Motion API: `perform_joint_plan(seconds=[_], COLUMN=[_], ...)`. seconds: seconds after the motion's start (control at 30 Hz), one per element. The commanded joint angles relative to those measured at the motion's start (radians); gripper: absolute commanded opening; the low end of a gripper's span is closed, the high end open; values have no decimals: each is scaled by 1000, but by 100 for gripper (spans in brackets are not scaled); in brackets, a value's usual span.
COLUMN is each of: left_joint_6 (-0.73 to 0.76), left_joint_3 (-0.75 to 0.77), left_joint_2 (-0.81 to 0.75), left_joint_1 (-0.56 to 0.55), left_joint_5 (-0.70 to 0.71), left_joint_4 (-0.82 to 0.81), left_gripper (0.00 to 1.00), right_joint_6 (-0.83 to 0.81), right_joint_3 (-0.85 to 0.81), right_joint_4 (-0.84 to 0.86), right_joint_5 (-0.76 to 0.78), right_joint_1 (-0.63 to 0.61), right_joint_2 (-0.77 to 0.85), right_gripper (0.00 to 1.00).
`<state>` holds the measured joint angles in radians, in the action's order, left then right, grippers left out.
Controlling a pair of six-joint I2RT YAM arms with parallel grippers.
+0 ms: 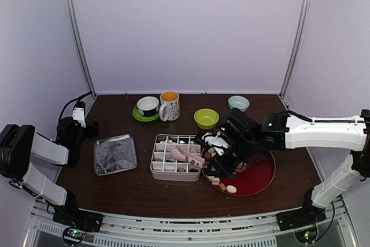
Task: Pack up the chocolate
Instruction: Place the fake chocolate in the empty pocket of the box.
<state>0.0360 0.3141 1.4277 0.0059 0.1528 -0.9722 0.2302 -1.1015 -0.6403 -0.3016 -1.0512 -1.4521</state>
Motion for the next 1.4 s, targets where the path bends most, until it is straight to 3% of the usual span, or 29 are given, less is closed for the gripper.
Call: perform_joint_plan(seconds=[0.0,0.3,0.63,1.37], left_joint_6=[9,10,9,8], left_joint_3=[8,8,8,8], left_joint_2=[-3,-3,-3,-3], left_joint_1=[8,8,8,8], left_joint_5=[-8,-7,-8,-8], left_joint_4=[-58,-58,-58,-59], left_gripper=[98,98,98,98], right_joint_6=[-20,-38,-34,-35], right_joint_3=[-69,-120,-110,-193], right_joint_4=[19,-29,-25,-94], right_joint_5=[61,97,108,95], right_joint_1=[-24,-43,-47,-33], right_joint_2=[-48,-137,-136,-164], right_gripper=[20,22,32,32])
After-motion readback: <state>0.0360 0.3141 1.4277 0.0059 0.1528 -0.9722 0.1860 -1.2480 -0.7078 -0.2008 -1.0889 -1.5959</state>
